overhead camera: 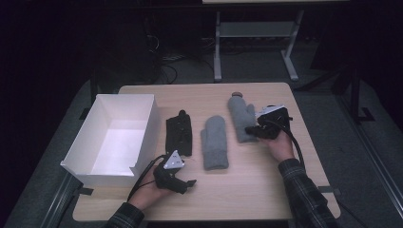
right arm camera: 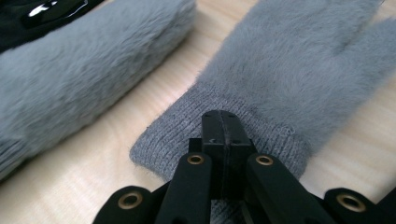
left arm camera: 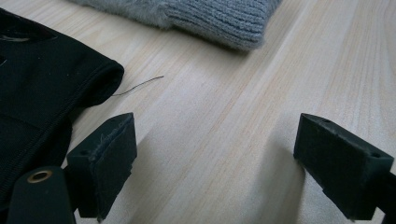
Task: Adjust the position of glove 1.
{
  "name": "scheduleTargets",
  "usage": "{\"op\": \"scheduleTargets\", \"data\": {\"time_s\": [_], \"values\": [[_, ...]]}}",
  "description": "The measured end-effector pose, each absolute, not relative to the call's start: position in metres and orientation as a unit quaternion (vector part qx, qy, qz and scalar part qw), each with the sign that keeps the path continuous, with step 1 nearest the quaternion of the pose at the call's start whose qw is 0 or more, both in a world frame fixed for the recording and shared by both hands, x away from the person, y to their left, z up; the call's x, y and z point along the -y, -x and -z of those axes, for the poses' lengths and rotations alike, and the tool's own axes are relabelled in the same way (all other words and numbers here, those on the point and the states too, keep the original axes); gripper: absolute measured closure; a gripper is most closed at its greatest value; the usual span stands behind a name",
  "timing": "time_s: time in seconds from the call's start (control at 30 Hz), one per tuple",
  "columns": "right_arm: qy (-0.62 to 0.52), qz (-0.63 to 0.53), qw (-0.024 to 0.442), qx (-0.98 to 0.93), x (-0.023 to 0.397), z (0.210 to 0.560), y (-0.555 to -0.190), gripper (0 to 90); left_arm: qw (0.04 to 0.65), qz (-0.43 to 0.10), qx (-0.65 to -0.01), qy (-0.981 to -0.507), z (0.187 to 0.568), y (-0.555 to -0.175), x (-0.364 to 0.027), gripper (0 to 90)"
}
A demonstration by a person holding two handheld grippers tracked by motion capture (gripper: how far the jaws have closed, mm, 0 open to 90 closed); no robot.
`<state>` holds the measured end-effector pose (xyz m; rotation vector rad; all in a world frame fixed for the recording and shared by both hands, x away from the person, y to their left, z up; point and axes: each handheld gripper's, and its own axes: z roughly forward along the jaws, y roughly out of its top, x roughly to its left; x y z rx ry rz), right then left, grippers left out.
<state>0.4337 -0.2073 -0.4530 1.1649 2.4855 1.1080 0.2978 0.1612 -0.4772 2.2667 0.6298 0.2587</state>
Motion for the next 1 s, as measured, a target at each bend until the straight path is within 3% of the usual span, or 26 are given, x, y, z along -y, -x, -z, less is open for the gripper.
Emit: {"op": "scheduleTargets", "data": {"time_s": [1.0], "values": [[-0.321,-0.361,0.040,-0.875,0.203,0.445,-0.320,90.0,0.381,-0.102,-0.248,-0.885,0.478,-0.299,-0.160,12.5]]}}
